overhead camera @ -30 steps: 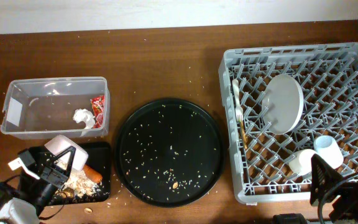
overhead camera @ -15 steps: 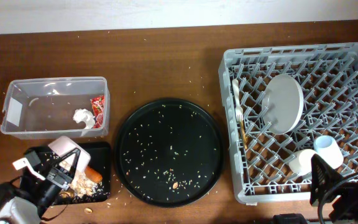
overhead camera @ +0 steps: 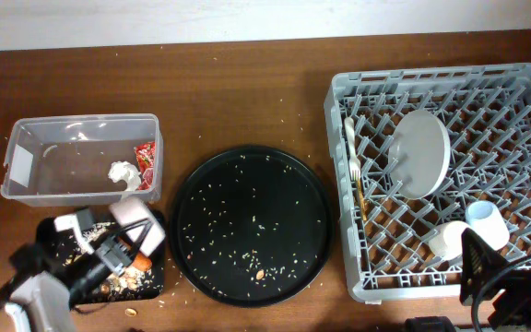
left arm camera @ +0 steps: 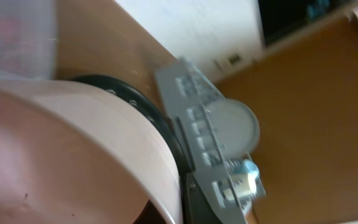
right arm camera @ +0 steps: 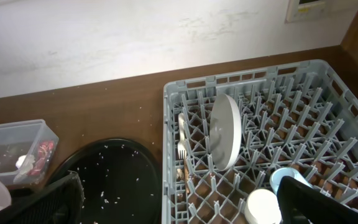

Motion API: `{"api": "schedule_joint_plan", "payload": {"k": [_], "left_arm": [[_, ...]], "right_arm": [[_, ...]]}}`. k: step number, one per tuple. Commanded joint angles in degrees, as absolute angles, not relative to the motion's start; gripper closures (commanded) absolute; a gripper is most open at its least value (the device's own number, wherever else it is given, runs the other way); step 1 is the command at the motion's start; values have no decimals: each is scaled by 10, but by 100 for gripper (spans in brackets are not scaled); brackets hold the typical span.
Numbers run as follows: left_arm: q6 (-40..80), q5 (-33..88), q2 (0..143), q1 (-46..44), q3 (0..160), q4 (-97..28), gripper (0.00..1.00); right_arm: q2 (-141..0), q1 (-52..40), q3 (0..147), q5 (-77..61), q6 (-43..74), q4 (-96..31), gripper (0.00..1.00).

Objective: Sort waste into correct bins and load items into the dishwasher rack
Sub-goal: 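Tip the food bowl with the left gripper, pouring rice onto the small black tray, then carry the emptied bowl with the left gripper and hand it to the right gripper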

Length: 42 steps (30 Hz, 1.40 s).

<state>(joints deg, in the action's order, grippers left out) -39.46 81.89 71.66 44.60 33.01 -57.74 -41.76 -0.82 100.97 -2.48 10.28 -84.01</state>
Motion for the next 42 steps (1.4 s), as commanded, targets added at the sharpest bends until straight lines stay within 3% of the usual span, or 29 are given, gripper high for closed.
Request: {"api": "schedule_joint_plan", "payload": {"k": [1, 4, 7, 11, 15, 19, 23, 30, 37, 38, 39, 40, 41, 42], "left_arm": [[-404, 891, 705, 332, 393, -549, 100], [-327, 894, 705, 237, 429, -438, 100], [-37, 777, 705, 135, 444, -180, 100], [256, 663, 707, 7, 444, 124, 100], [426, 509, 748, -149, 444, 368, 100], [489, 427, 858, -268, 454, 496, 100], [549, 433, 1020, -353, 529, 611, 100], [577, 452, 1198, -439, 698, 615, 100], [640, 432, 1257, -448, 713, 656, 96], [641, 435, 1260, -448, 713, 655, 93], [646, 437, 1260, -447, 713, 655, 73], [653, 436, 1260, -446, 713, 656, 59], [653, 437, 1260, -441, 713, 655, 20], [653, 441, 1260, -437, 713, 655, 4]], "right_arm": [[-416, -7, 1008, -24, 98, -839, 1], [-416, -7, 1008, -24, 98, -839, 1], [-416, -7, 1008, -24, 98, -839, 1], [-416, -7, 1008, -24, 98, -839, 1], [-416, -7, 1008, -24, 98, -839, 1], [-416, -7, 1008, -24, 98, -839, 1], [-416, -7, 1008, -24, 98, -839, 2], [-416, -7, 1008, -24, 98, -839, 1], [-416, -7, 1008, -24, 98, -839, 1], [-416, -7, 1008, -24, 98, -839, 1], [-416, -7, 1008, -24, 98, -839, 1], [-416, -7, 1008, -24, 98, -839, 1], [-416, -7, 1008, -24, 98, -839, 1], [-416, -7, 1008, -24, 98, -839, 1]]}}
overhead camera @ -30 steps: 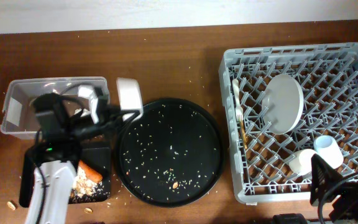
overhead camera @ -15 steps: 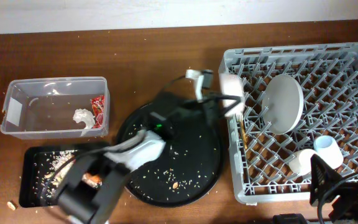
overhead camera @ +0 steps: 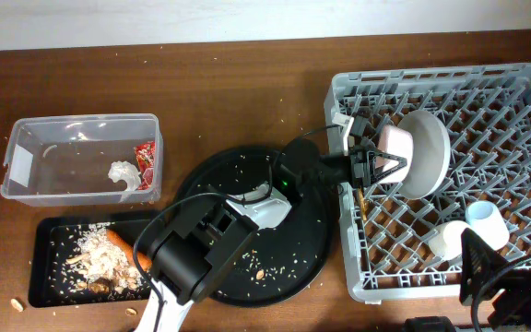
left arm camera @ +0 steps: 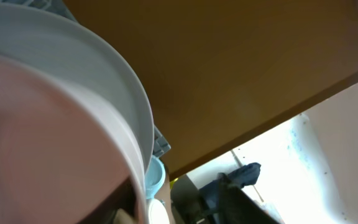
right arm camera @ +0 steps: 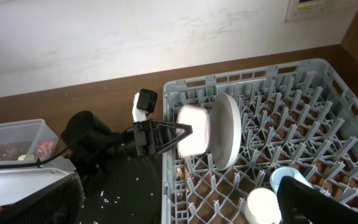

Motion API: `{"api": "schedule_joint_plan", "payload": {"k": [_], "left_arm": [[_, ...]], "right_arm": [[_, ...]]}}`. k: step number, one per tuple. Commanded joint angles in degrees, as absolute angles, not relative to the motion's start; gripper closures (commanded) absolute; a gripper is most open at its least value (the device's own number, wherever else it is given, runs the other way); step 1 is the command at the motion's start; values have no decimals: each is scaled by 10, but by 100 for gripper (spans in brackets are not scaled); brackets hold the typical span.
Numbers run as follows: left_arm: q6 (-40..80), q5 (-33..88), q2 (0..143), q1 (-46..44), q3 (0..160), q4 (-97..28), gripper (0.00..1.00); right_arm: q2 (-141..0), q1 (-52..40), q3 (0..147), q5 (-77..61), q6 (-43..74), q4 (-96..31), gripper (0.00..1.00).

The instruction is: Sort waste into correct bins and load items into the dishwasher rack

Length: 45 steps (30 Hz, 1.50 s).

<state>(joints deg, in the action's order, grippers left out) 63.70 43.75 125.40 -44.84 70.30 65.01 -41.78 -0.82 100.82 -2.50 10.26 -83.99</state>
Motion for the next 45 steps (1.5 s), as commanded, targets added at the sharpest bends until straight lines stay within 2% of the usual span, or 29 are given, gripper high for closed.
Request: {"api": "schedule_joint_plan", "payload": {"k": [1, 10, 13, 16, 17, 18, 20, 22, 25, 28, 31, 33, 34, 36, 39, 41, 42, 45], "left_arm": [[654, 447, 1260, -432, 713, 656, 4], [690, 544, 1260, -368, 713, 703, 10], [683, 578, 1260, -370, 715, 735, 27], [676, 611, 1248, -369, 719, 743, 31], [667, 619, 1240, -366, 719, 741, 36], [663, 620, 1234, -363, 719, 732, 40], [636, 623, 1212, -354, 719, 685, 43], [577, 622, 1175, -344, 719, 587, 44], [412, 552, 1079, -315, 720, 273, 47], [272, 351, 966, -283, 731, -56, 47], [222, 161, 849, -236, 749, -316, 46], [220, 79, 775, -179, 751, -451, 40], [209, 59, 750, -154, 751, -492, 40], [175, 27, 697, -91, 751, -564, 32], [161, -8, 624, 3, 751, -636, 13], [147, -18, 586, 55, 751, -660, 4], [147, -20, 573, 72, 751, -665, 1], [147, -20, 550, 99, 751, -667, 1]], "right_arm": [[-416, -7, 1008, -24, 98, -839, 1], [-416, -7, 1008, -24, 98, -839, 1], [-416, -7, 1008, -24, 98, -839, 1], [-416, -7, 1008, -24, 98, -839, 1], [-416, -7, 1008, -24, 98, -839, 1], [-416, -7, 1008, -24, 98, -839, 1], [-416, -7, 1008, -24, 98, -839, 1], [-416, -7, 1008, -24, 98, -839, 1], [-416, -7, 1008, -24, 98, -839, 1], [-416, -7, 1008, -24, 98, -839, 1], [-416, -7, 1008, -24, 99, -837, 1], [-416, -7, 1008, -24, 99, -839, 1], [-416, -7, 1008, -30, 99, -838, 1], [-416, -7, 1008, -60, 99, -837, 1], [-427, -7, 995, -149, 104, -787, 1], [-458, -7, 967, -163, 150, -791, 1], [-480, -7, 946, -149, 168, -797, 1], [-573, -7, 874, -79, 252, -808, 2]]}}
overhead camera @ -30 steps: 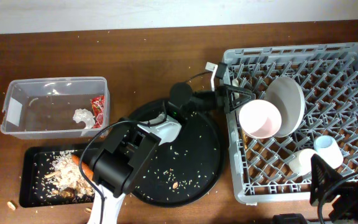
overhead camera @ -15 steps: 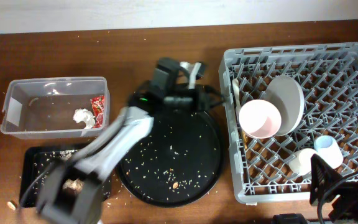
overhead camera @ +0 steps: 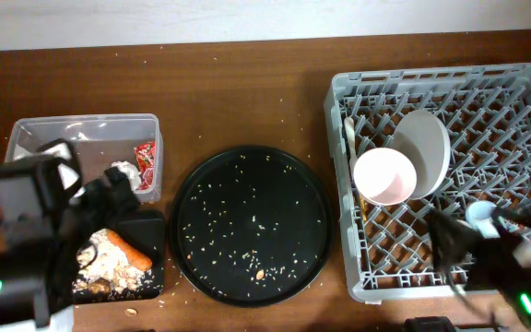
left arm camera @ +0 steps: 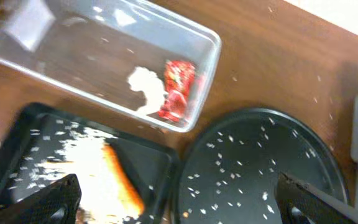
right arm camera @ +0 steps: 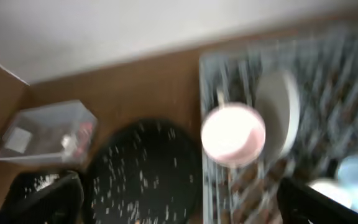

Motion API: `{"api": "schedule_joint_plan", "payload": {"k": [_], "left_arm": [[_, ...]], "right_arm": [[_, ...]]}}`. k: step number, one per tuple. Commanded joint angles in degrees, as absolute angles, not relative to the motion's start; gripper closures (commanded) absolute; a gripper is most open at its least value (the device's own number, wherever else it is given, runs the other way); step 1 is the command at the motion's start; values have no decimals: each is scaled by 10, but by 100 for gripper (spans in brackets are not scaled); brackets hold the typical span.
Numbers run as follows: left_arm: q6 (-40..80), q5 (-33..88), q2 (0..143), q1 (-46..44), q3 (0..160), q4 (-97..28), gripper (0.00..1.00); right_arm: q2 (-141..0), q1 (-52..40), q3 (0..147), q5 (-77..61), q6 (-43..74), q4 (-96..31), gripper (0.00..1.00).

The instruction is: Sort waste into correct bins and load items into the dishwasher rack

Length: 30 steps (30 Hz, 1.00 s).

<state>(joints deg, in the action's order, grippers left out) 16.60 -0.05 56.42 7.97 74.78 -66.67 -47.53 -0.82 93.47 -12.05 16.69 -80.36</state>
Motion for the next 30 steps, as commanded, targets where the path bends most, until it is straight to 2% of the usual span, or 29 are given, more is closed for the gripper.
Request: {"api": "schedule_joint_plan", "payload": {"k": [1, 2, 7, 12, 15, 17, 18, 19, 21, 24, 26, 28, 30], "left_arm": [[147, -20, 549, 99, 751, -667, 1], [147, -19, 550, 99, 751, -668, 1], [147, -19, 550, 99, 751, -667, 1], [147, -19, 550, 99, 751, -667, 1], [147, -19, 550, 99, 751, -667, 1], [147, -19, 550, 99, 751, -668, 1], [147, -20, 550, 99, 751, -667, 1], [147, -19, 550, 99, 751, -668, 1], [147, -19, 550, 99, 751, -668, 1], [147, -19, 550, 99, 751, -667, 1], [147, -19, 550, 99, 751, -667, 1], [147, -19, 550, 99, 751, -667, 1], [147, -19, 550, 99, 751, -668, 1]], "right_arm": [[-606, -7, 859, -66, 272, -804, 10], [-667, -7, 848, -44, 291, -787, 18], [-865, -3, 849, -17, 382, -743, 22], [-983, 8, 848, -31, 410, -783, 33], [-1016, 8, 846, -33, 410, -796, 50], [-1016, 8, 846, -27, 410, -795, 65], [-1013, 8, 846, -25, 410, -794, 69], [-1012, 8, 846, -23, 409, -797, 69], [-1012, 8, 844, -12, 407, -816, 62], [-1012, 8, 815, -8, 405, -819, 58], [-1012, 8, 792, -8, 400, -811, 58], [-1012, 7, 778, -10, 392, -797, 62], [-1012, 7, 777, -14, 374, -783, 73]]}}
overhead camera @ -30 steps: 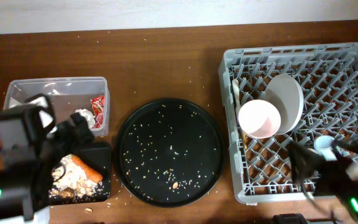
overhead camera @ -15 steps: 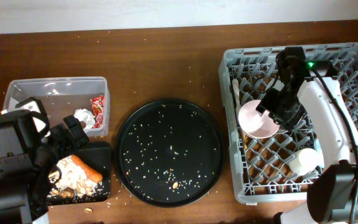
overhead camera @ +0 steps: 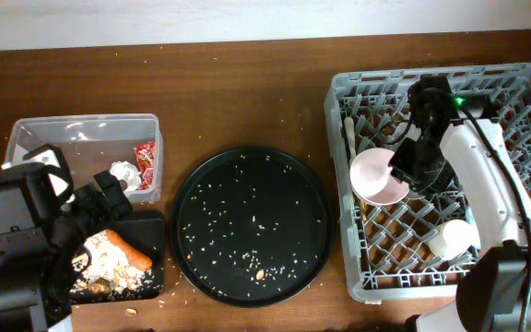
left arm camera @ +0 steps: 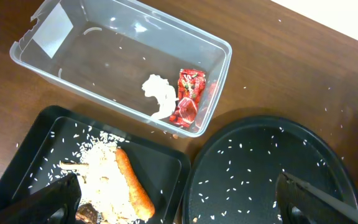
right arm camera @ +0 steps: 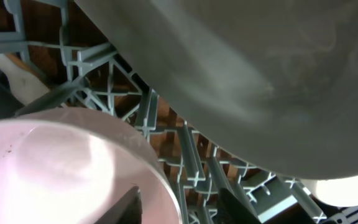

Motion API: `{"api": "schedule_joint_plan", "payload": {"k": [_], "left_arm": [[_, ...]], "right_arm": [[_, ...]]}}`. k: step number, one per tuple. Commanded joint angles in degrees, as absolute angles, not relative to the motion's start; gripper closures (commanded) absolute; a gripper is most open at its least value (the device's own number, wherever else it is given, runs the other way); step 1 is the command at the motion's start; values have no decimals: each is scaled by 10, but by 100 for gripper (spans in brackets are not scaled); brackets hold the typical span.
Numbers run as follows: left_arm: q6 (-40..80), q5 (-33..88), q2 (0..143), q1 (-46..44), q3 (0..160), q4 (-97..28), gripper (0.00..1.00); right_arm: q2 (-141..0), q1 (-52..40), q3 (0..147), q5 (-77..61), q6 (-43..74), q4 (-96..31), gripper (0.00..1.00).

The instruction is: Sort waste into correct bins and load items into the dishwasher rack

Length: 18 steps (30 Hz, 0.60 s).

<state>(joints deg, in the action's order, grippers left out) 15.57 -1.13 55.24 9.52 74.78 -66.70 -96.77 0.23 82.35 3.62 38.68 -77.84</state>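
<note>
A pink bowl (overhead camera: 374, 180) stands in the left part of the grey dishwasher rack (overhead camera: 524, 101), in front of the grey plate (right arm camera: 241, 74). My right gripper (overhead camera: 404, 171) has reached into the rack. In the right wrist view its jaws straddle the rim of the pink bowl (right arm camera: 55, 168), one finger inside, one outside, with a gap showing. The left gripper (left arm camera: 176, 208) hangs open and empty over the black food tray (left arm camera: 166, 168), which holds rice and a carrot (left arm camera: 132, 183).
A clear bin (overhead camera: 81, 124) at the left holds a white napkin (left arm camera: 159, 93) and a red wrapper (left arm camera: 188, 93). The round black tray (overhead camera: 252, 226), dotted with rice, lies mid-table. A white cup (overhead camera: 454, 238) and cutlery (overhead camera: 349, 129) sit in the rack.
My right arm was low at the right front corner, off the rack; now its gripper is inside the rack at the pink bowl's rim. The left arm has barely moved.
First my left gripper held the pink bowl over the black food tray. Then it held the bowl at the rack beside the grey plate. Later the bowl stood in the rack and the left arm was back at the left, open. Now the right gripper is at the bowl.
</note>
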Motion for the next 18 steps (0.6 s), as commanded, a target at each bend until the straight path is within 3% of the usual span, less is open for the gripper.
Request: {"api": "schedule_joint_plan", "payload": {"k": [1, 6, 8, 12, 18], "left_arm": [[147, -19, 550, 99, 751, -667, 1], [147, -19, 550, 99, 751, -668, 1], [147, -19, 550, 99, 751, -667, 1], [147, -19, 550, 99, 751, -667, 1], [147, -19, 550, 99, 751, -668, 1]], "right_arm": [[-1012, 7, 777, -19, 354, -774, 73], [-1012, 7, 757, -39, 333, -757, 67], [-1012, 7, 732, -51, 333, -738, 67], [-1012, 8, 722, -52, 329, -736, 80], [-1012, 8, 710, -38, 317, -740, 74]]}}
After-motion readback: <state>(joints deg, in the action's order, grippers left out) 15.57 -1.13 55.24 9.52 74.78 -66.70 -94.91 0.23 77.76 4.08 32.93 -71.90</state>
